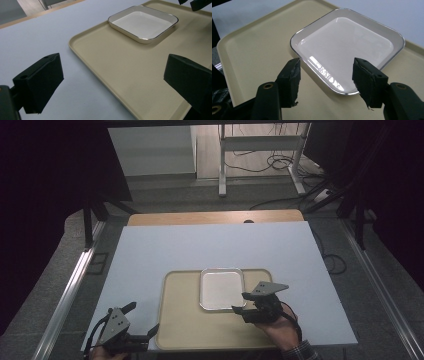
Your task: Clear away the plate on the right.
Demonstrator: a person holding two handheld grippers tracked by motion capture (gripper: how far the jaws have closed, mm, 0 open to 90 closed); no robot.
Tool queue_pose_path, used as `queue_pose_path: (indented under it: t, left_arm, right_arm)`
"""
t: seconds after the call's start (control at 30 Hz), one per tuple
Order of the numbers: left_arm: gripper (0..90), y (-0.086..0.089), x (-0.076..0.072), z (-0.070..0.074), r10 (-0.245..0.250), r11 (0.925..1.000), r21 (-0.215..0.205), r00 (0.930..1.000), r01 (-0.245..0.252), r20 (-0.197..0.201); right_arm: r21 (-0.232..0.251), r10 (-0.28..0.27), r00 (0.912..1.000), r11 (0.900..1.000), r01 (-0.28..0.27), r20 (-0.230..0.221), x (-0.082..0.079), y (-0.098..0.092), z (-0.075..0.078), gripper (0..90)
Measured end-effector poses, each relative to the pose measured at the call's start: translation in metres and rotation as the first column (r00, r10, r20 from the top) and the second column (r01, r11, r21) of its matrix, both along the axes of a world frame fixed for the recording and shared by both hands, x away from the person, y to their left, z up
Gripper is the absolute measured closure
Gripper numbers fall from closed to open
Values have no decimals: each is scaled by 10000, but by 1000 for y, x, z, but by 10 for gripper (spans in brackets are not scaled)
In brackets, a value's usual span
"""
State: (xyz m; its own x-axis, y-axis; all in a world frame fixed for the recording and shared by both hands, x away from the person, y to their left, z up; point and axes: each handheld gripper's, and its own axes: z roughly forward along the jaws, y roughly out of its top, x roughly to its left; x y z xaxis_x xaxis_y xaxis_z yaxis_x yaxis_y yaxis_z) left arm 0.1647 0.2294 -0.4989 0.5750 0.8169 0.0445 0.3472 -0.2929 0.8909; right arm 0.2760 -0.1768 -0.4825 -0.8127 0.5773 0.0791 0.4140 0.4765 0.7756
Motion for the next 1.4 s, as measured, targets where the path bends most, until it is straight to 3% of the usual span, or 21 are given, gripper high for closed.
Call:
queue_pose_path:
  t: [0.47,0.73,1.07,1.4]
  left_arm:
    - [19,1,0,0,27,10000,-30,10000,-27,18]
    - [19,0,0,0,33,10000,-24,10000,-33,17]
    - [18,1,0,0,45,10000,-37,10000,-45,7]
    - [14,2,0,0,41,9999,-141,10000,-41,11]
  right_arm:
    - [338,-502,9983,9982,492,283,-4,-22,10,322]
    - [488,-795,9957,9958,771,483,-10,-40,13,212]
    - [539,-1405,9861,9892,1361,883,-19,-65,16,105]
    - [616,-2085,9693,9775,2019,1300,-33,-93,19,13]
